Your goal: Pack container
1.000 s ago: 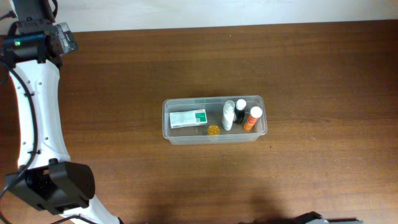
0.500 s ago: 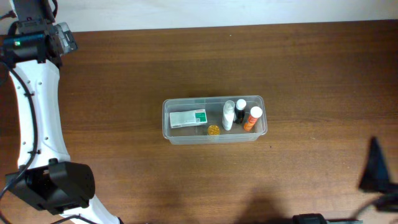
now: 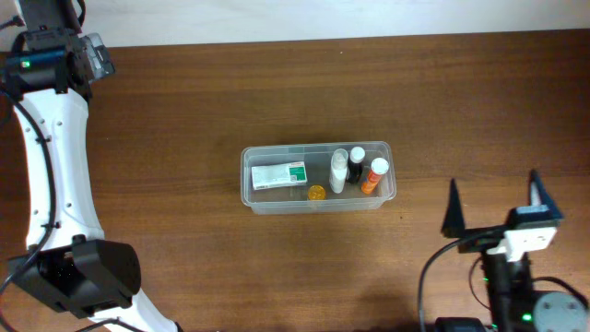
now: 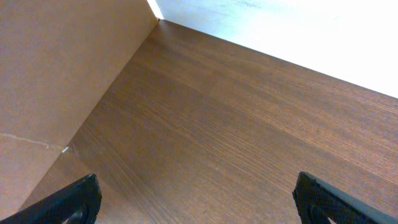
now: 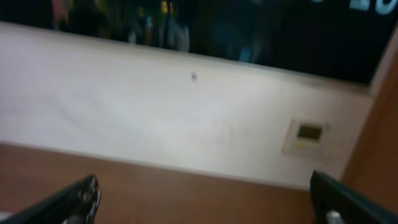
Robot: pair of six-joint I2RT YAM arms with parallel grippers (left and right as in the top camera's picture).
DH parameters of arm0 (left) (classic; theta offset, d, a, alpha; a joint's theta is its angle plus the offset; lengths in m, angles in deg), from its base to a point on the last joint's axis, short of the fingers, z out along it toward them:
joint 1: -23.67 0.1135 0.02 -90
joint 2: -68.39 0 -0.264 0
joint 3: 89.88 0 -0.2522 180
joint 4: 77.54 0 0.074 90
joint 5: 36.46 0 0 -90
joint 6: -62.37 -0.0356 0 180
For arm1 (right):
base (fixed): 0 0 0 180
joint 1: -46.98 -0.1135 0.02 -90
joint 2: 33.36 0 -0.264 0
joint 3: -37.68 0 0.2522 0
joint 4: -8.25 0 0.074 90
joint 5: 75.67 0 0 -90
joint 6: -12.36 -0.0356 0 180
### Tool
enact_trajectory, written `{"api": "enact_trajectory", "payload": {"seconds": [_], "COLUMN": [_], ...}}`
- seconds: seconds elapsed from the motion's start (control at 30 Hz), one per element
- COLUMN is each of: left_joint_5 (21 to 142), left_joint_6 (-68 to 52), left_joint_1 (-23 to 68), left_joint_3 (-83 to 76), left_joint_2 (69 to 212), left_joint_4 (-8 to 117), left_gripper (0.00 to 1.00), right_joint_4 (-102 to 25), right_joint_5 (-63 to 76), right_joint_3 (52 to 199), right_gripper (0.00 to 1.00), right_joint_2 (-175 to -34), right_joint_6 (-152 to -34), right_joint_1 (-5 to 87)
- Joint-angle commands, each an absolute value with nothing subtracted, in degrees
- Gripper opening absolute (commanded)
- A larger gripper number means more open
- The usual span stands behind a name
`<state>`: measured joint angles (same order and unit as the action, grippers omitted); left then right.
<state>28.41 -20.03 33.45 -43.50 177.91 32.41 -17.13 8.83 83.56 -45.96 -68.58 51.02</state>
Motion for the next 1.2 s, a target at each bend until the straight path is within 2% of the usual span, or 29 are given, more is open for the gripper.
{"api": "enact_trajectory", "payload": {"seconds": [0.0, 0.27, 0.63, 1.17], "left_joint_5": [27.78, 27.78, 27.76, 27.78], "left_joint_6": [-19.31, -19.31, -19.31, -19.31], "left_joint_1": [33.58, 33.58, 33.58, 33.58], "left_joint_3": [-43.37, -43.37, -43.37, -43.37], "left_joint_2": [178.15, 178.15, 178.15, 178.15], "left_joint_4": [32.50, 32.50, 32.50, 32.50], "left_gripper": [0.99, 0.99, 0.99, 0.99], "right_joint_4": [-9.50, -2.90, 2.28, 1.52], "right_joint_5": [4.28, 3.52, 3.41, 2.89], "right_joint_3": [73.22, 62.16, 56.74, 51.76], "right_gripper": [0.98, 0.98, 0.98, 0.98], "right_joint_2": [-40.73, -33.56, -33.56, -33.56], "right_joint_6": [-68.69, -72.38, -72.58, -75.16], "right_joint_1": [51.52, 51.56, 51.56, 51.52]}}
